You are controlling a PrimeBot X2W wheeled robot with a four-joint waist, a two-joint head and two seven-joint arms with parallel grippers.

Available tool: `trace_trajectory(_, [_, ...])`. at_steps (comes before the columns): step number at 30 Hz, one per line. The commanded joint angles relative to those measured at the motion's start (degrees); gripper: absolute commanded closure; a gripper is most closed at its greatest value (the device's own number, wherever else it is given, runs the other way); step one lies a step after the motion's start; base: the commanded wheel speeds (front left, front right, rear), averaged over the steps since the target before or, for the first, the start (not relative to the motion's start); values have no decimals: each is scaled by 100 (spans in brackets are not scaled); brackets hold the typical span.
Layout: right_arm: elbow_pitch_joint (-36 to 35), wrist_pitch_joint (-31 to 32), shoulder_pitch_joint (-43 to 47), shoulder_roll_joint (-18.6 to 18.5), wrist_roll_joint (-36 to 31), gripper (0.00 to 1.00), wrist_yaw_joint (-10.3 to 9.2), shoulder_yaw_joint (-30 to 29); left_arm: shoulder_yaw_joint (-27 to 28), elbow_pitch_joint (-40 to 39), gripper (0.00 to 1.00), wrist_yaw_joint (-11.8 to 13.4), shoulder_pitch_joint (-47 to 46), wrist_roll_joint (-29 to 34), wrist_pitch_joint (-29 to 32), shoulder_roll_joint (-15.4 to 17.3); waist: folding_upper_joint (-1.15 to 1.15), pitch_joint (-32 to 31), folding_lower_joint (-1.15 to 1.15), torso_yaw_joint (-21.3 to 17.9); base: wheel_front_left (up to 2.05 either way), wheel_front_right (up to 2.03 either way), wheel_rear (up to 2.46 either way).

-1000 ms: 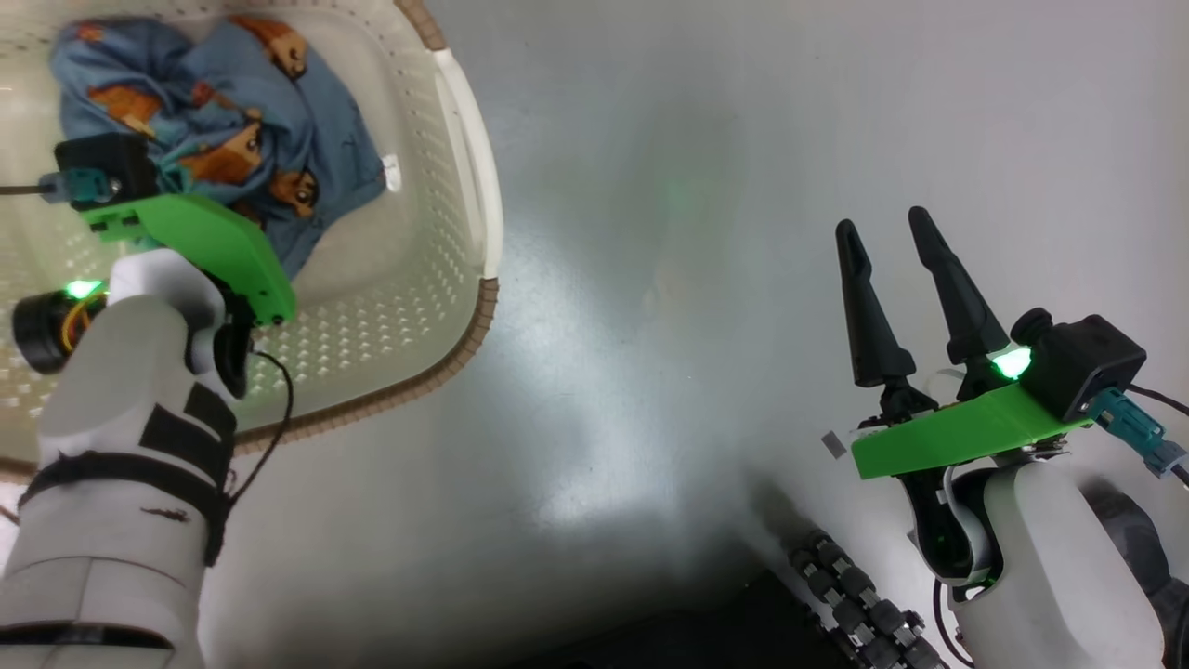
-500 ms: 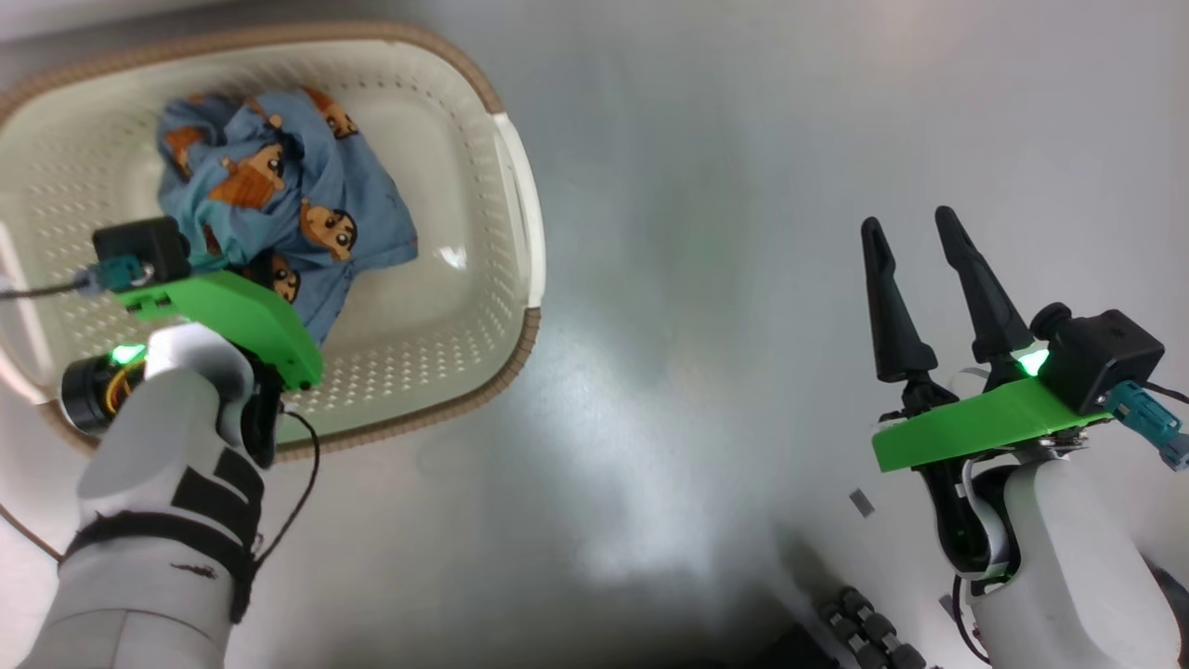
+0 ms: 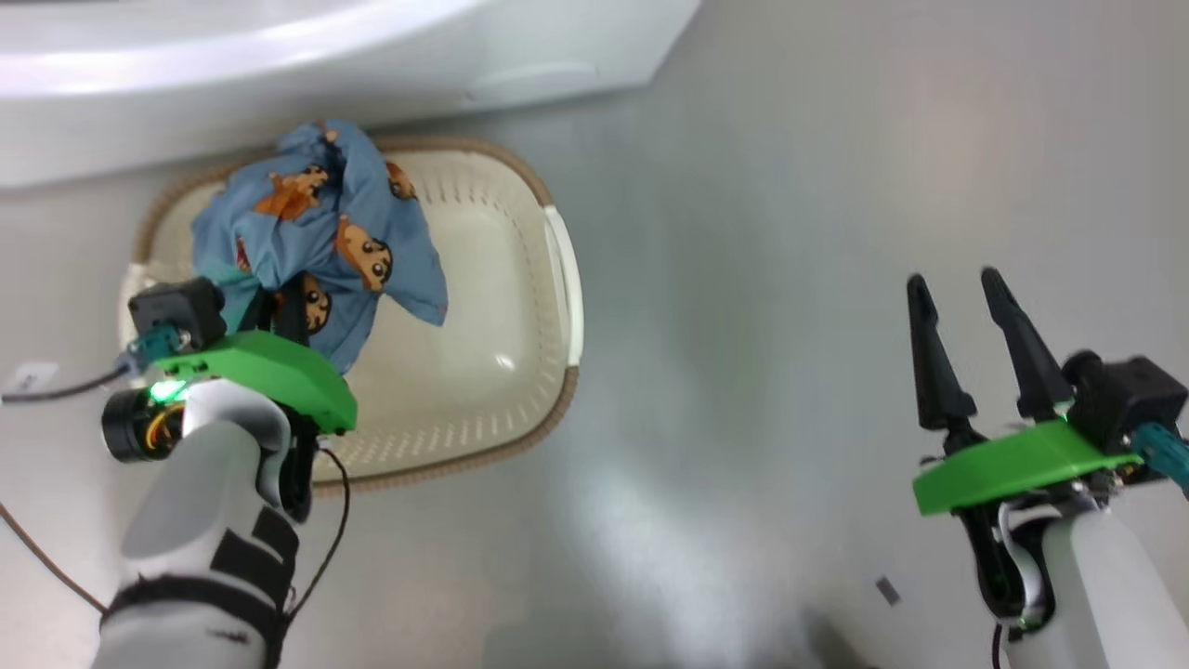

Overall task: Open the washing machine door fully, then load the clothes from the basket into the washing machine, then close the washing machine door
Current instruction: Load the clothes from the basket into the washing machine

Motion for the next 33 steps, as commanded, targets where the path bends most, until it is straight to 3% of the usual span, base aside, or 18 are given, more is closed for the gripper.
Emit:
trace_trajectory(1, [-156, 25, 253, -31, -41, 0, 25, 72, 147, -271, 100, 36, 290, 83, -75, 200, 0, -549, 0, 216, 0, 0, 0])
trace_trajectory(14, [-513, 418, 1154, -31, -360, 0, 25, -356, 550, -3198, 100, 393, 2499, 720, -78, 198, 0, -2172, 0, 541, 0, 0, 0])
trace_trajectory(25, [-809, 751, 1874, -33, -338, 0, 25, -420, 488, -4302, 100, 724, 3763, 804, 187, 294, 0, -3376, 0, 717, 0, 0, 0])
trace_trajectory(33, [-1024, 965, 2313, -32, -308, 0, 25, -472, 445, -4928, 100, 939, 4400, 796, 573, 376, 0, -3896, 0, 818, 0, 0, 0])
